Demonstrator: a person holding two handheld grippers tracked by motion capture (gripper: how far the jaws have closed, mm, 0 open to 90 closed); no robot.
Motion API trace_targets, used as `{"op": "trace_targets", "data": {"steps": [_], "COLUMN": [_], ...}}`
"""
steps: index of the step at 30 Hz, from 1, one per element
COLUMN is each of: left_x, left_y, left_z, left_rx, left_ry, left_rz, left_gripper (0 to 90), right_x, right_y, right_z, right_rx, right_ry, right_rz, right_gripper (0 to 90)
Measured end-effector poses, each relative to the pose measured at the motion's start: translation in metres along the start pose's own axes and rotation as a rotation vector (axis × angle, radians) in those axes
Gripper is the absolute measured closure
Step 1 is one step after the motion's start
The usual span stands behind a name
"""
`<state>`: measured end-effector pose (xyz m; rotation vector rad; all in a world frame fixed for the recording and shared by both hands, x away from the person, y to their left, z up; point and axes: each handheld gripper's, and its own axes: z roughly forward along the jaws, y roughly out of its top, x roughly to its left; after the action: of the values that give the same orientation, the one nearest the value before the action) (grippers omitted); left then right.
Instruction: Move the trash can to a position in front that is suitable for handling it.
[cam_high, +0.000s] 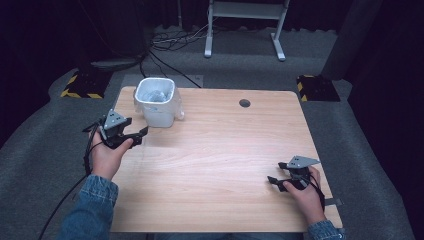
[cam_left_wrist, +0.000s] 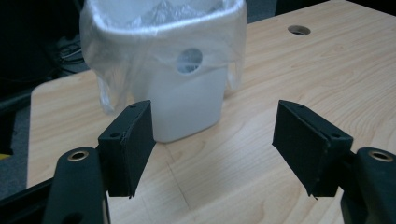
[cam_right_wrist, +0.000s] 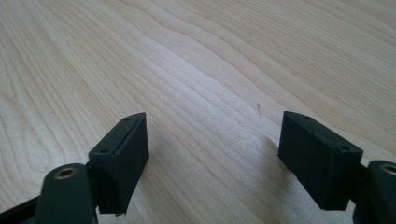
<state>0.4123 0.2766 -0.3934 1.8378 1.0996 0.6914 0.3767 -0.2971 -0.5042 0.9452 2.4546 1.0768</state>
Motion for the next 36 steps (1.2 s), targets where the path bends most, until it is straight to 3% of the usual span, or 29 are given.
{"op": "trace_targets", "data": {"steps": [8,21,24,32,36], "left_x": [-0.009,-0.023,-0.023,-0.022,-0.026], "left_y": [0.037,0.067,0.072,0.075,0.074], "left_z": [0.013,0.051,0.065,0.099,0.113], "left_rx": [-0.029,-0.079,-0.037,0.02,0.058], "left_ry": [-0.02,-0.067,-0.046,-0.021,0.002], "left_rz": [0.054,0.118,0.126,0.07,0.1], "left_gripper": [30.0,31.6,31.0,30.1,31.8], "right_x": [0.0,0.0,0.0,0.0,0.0], "right_y": [0.0,0.0,0.0,0.0,0.0], "right_z": [0.0,0.0,0.0,0.0,0.0], "right_rx": [0.0,0.0,0.001,0.001,0.001], "right_ry": [0.0,0.0,0.0,0.0,0.0], "right_rz": [0.0,0.0,-0.001,0.0,-0.001], "right_gripper": [24.2,24.3,24.3,24.3,24.3]}}
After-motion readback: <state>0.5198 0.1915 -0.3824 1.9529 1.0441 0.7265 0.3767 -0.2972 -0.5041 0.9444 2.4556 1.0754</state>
